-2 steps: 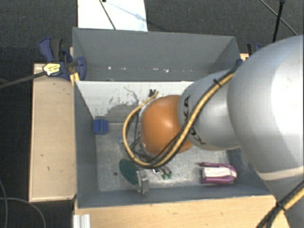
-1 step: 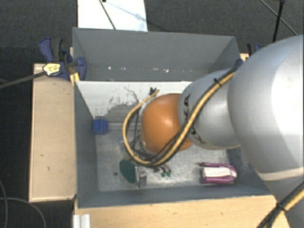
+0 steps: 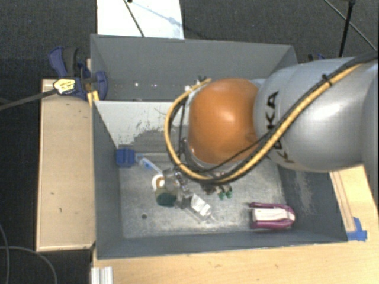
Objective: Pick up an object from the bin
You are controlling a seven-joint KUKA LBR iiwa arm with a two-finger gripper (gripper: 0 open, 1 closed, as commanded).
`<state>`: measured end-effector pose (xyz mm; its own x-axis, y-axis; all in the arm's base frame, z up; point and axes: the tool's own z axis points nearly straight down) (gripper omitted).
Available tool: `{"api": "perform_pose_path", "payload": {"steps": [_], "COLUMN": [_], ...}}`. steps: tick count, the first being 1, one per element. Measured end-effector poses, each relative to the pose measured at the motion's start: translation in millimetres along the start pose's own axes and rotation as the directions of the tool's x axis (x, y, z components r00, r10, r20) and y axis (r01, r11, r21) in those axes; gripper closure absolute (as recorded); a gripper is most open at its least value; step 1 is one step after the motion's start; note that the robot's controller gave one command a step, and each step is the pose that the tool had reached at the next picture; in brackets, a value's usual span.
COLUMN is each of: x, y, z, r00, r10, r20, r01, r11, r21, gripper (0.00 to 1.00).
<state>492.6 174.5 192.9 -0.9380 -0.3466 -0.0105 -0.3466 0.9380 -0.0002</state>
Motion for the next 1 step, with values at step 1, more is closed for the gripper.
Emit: {"api": "perform_pose_path", "payload": {"steps": [1], "x": [19.3], "y": [-32.8], "z": [-70.6], "r00": [0.941], "r10": [-0.340], "r20": [-0.003], "r01": [0.340], "r11": [0.941], "r21": [0.000], "gripper": [1.00]}}
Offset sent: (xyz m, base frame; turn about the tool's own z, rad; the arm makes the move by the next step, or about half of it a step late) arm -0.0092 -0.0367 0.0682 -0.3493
